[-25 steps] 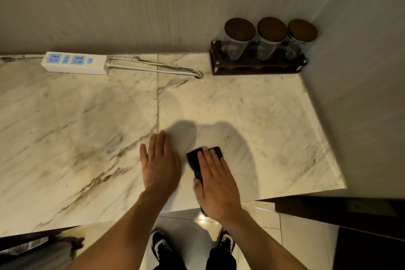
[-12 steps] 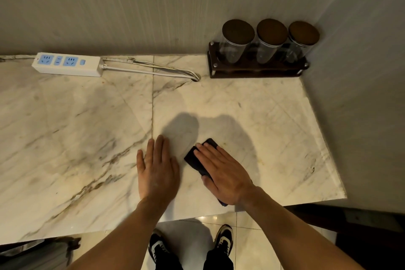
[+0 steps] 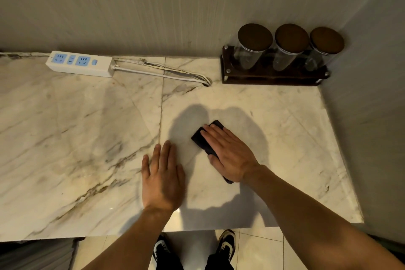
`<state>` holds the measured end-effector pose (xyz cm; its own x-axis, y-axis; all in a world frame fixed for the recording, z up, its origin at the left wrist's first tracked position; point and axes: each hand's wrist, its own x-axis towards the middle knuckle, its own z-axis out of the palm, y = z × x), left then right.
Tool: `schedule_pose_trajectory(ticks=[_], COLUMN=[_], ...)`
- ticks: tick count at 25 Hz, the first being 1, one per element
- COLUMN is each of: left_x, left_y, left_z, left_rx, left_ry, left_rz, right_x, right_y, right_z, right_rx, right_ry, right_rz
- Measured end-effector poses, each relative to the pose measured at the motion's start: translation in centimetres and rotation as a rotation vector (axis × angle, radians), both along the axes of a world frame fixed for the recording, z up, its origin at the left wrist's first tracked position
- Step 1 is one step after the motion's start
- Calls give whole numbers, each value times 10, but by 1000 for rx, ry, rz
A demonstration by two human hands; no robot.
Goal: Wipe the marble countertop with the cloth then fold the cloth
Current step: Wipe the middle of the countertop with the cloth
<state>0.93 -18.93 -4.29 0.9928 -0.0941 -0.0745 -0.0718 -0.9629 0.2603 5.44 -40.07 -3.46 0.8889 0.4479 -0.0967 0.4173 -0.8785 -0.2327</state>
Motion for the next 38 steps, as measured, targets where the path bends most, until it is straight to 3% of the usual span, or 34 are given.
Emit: schedule_pose_trajectory(ticks=[8, 18, 26, 38], left_x=[-1, 1, 1, 1], left_y=[2, 2, 2, 2], left_z=[1, 2, -1, 3], left_rx=[-49, -20, -12, 14], left_ry=[-36, 7, -7, 12], left_rz=[-20, 8, -1, -6], right_x=[58, 101, 88, 34], right_y=[-3, 8, 19, 30], right_z=[-3, -9, -4, -8], right_rx=[3, 71, 138, 146], right_ry=[-43, -45, -44, -67], right_rz=[-117, -564, -990, -1132])
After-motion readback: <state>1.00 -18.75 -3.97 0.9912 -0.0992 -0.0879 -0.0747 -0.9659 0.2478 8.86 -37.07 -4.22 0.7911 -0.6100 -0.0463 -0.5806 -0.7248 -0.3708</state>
